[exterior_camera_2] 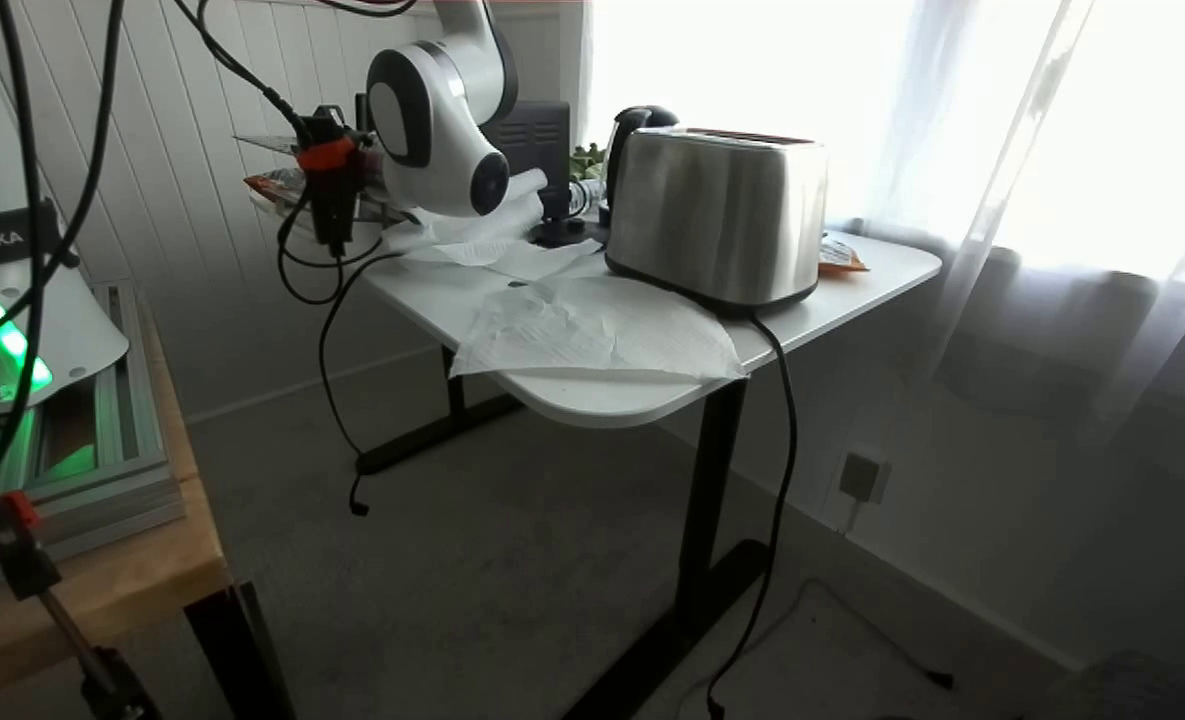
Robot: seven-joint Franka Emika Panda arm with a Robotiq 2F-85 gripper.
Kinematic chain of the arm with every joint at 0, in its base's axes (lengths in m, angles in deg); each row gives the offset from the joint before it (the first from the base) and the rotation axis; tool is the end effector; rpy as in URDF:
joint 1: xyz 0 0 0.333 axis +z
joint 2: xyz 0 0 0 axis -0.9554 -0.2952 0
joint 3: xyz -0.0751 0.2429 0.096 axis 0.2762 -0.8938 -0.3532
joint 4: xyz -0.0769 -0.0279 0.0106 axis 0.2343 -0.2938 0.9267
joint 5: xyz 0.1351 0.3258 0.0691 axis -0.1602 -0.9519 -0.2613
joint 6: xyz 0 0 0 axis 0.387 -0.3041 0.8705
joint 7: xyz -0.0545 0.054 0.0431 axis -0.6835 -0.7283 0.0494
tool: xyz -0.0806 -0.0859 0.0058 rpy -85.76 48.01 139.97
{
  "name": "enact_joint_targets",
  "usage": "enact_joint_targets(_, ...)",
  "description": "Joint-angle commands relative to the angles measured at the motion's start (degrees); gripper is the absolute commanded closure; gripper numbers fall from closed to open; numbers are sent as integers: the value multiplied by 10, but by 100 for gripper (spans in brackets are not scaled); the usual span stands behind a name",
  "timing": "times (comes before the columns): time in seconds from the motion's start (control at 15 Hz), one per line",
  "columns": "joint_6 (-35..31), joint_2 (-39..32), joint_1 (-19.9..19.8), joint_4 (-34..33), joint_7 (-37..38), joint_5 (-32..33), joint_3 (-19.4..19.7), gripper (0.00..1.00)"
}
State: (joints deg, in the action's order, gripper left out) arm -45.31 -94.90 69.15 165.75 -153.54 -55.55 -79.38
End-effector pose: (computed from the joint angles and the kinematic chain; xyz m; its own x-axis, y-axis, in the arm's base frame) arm 0.3364 0.0759 0.1382 0.9407 0.3386 -0.0201 -0.0157 -0.0159 -0.9998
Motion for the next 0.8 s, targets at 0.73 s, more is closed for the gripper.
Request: enact_joint_targets(0.73,8,-42,-10,-42,21,8,18,98)
